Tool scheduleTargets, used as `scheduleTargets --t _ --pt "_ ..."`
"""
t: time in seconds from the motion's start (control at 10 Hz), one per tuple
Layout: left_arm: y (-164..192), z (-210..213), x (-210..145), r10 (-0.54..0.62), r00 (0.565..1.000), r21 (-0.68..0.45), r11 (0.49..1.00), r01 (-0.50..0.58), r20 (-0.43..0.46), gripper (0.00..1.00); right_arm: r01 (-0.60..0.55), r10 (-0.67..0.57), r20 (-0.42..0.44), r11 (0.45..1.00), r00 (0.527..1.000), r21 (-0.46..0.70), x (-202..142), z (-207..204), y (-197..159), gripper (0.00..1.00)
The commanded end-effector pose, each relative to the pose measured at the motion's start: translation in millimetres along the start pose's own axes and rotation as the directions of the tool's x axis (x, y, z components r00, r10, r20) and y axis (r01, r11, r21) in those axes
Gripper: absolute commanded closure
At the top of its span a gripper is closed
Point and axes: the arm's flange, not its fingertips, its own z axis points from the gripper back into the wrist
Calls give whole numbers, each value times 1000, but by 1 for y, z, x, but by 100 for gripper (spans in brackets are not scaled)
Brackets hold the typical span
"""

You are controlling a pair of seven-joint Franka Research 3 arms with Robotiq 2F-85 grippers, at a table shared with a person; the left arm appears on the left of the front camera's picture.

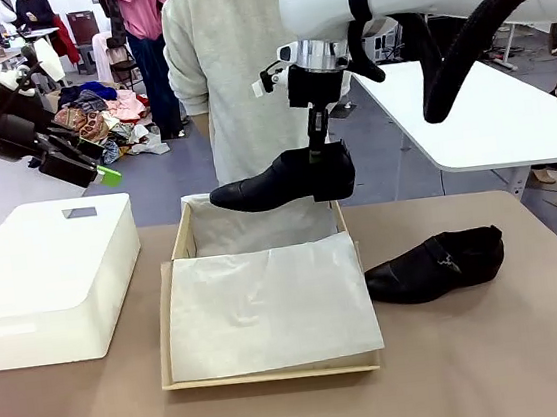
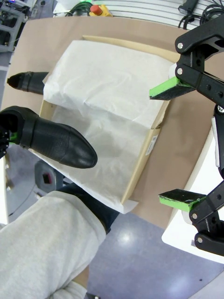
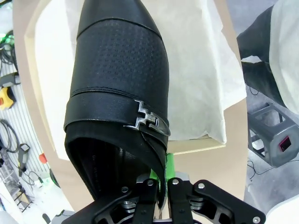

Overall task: Pack the shoes into the box.
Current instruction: Place one shoe of the Shoes into the Shoes Box.

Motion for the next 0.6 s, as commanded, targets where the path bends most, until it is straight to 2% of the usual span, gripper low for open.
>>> scheduleTargets --t 0.0,0.5 --pt "3 0 -1 -12 1000 -9 1000 12 13 0 -1 1 3 1000 1000 -9 -1 6 2 100" --pt "3 0 -1 -12 1000 -9 1000 12 13 0 -34 34 7 999 999 -2 29 -31 -2 100"
